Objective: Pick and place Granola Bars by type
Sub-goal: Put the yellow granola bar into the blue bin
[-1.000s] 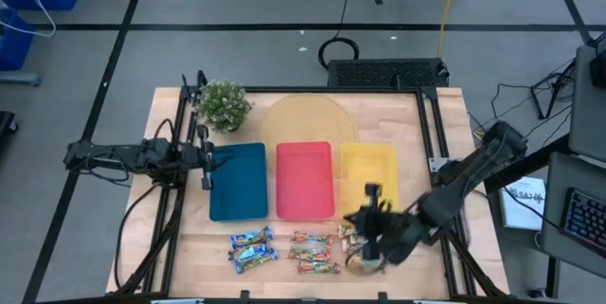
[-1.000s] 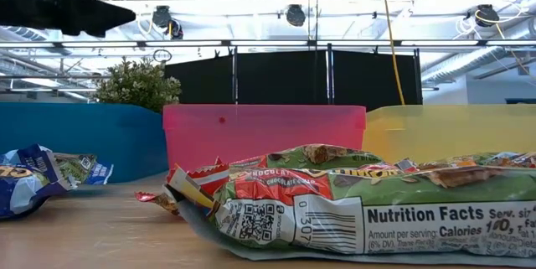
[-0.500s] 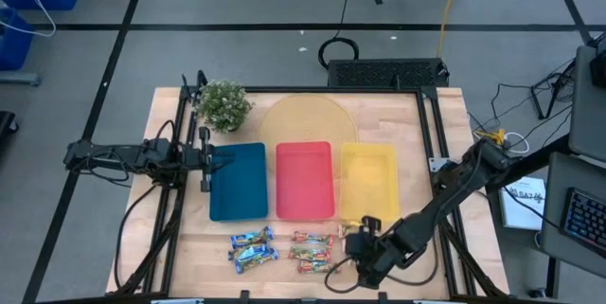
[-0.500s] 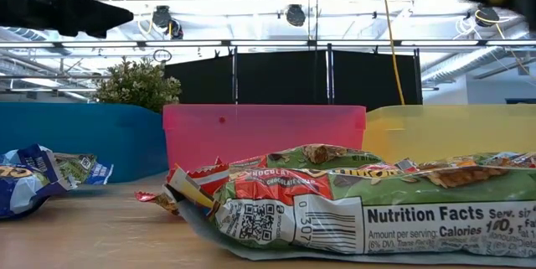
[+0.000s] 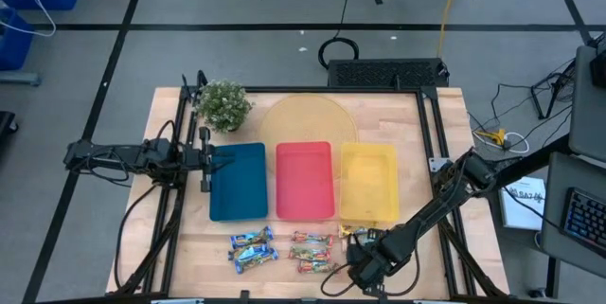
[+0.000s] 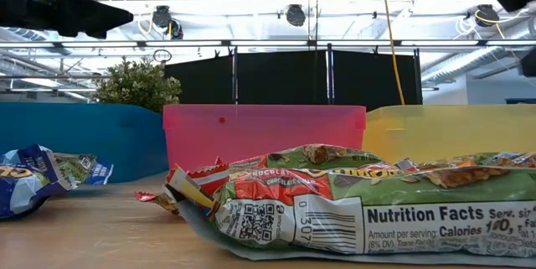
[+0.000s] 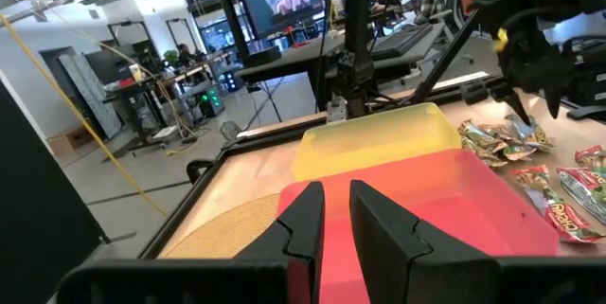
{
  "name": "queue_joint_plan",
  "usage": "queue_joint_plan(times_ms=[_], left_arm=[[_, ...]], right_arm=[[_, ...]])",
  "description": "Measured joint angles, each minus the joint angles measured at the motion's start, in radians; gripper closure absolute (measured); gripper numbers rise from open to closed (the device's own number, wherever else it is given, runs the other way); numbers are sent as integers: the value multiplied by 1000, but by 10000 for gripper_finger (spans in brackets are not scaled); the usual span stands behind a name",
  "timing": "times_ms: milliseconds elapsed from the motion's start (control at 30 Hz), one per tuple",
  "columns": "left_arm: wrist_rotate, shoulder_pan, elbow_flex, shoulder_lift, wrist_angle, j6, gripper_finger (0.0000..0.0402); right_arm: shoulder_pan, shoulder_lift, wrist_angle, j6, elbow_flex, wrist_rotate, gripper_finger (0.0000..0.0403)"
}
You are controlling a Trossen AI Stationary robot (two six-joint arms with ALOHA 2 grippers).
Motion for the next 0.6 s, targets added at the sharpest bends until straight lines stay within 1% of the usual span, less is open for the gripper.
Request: queue_joint_plan(times_ms=[33, 100, 233, 300, 600], left_arm=[[0, 0, 0, 0, 0, 0, 339], [0, 0, 0, 0, 0, 0, 339], [-1, 0, 0, 0, -14, -20, 339], [-1, 0, 0, 0, -20, -24, 339], [-10, 0, 0, 0, -14, -2, 339]], right_arm=[[2, 2, 5, -1, 0, -12, 248], [6, 5, 6, -17, 0, -3, 248], [13, 12, 4, -115, -12, 83, 248], [11, 14, 18, -138, -35, 93, 248], [10, 6, 112, -101, -137, 92, 248]])
